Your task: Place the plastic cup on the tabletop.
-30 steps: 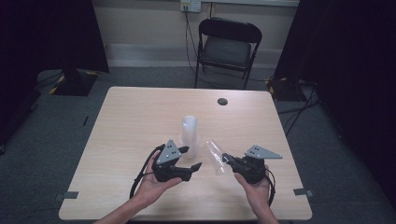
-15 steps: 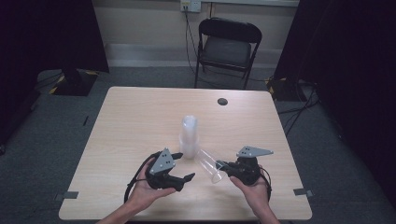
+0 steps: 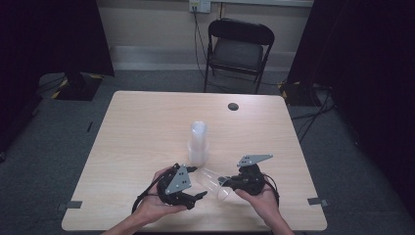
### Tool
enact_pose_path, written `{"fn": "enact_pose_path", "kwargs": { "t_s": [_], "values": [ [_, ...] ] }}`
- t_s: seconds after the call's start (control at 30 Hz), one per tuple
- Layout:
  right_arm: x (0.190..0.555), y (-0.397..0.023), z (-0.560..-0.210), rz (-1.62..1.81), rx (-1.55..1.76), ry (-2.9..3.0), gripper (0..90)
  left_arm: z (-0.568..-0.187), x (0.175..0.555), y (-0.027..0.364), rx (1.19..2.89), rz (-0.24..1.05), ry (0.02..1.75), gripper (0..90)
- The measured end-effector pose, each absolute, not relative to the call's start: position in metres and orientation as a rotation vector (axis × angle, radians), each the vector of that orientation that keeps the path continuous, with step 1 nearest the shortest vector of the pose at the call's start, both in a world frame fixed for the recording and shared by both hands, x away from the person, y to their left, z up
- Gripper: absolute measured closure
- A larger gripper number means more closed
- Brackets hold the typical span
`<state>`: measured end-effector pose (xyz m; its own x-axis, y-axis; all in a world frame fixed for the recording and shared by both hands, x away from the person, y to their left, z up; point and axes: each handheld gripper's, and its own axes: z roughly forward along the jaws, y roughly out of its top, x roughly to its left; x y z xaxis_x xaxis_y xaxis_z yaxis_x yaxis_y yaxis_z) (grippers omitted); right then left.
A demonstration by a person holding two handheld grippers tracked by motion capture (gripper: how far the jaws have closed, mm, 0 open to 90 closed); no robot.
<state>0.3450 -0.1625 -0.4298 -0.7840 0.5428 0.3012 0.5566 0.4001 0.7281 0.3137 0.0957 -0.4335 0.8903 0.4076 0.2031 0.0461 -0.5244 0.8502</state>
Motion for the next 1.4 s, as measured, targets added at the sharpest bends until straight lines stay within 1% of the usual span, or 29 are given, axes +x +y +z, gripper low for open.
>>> {"fn": "enact_pose_path", "kwargs": {
  "t_s": [0.03, 0.27, 0.5, 0.73, 0.8, 1.07, 1.13, 1.2, 1.4],
  "values": [
    [0.345, -0.162, -0.430, -1.358, -1.017, -2.616, 88.7, -0.434, 0.313, 0.095, 2.094, 0.473, 0.313, 15.4],
    [0.347, -0.159, -0.432, -1.312, -0.976, -2.606, 88.8, -0.437, 0.310, 0.089, 2.133, 0.469, 0.248, 15.5],
    [0.349, -0.154, -0.432, -1.286, -0.972, -2.593, 89.0, -0.443, 0.310, 0.086, 2.170, 0.509, 0.206, 14.5],
    [0.351, -0.148, -0.433, -1.268, -0.973, -2.576, 88.9, -0.447, 0.310, 0.084, 2.210, 0.521, 0.181, 17.1],
    [0.351, -0.147, -0.433, -1.268, -0.984, -2.565, 88.9, -0.448, 0.309, 0.082, 2.206, 0.525, 0.178, 19.0],
    [0.350, -0.140, -0.434, -1.261, -1.014, -2.531, 88.6, -0.447, 0.305, 0.079, 2.224, 0.524, 0.142, 21.7],
    [0.350, -0.137, -0.436, -1.250, -1.017, -2.522, 88.6, -0.448, 0.303, 0.077, 2.227, 0.507, 0.144, 22.7],
    [0.351, -0.135, -0.437, -1.239, -1.025, -2.511, 88.9, -0.449, 0.302, 0.075, 2.211, 0.508, 0.135, 23.6],
    [0.348, -0.132, -0.438, -1.225, -1.050, -2.492, 88.9, -0.449, 0.299, 0.071, 2.211, 0.510, 0.128, 23.0]
  ]
}}
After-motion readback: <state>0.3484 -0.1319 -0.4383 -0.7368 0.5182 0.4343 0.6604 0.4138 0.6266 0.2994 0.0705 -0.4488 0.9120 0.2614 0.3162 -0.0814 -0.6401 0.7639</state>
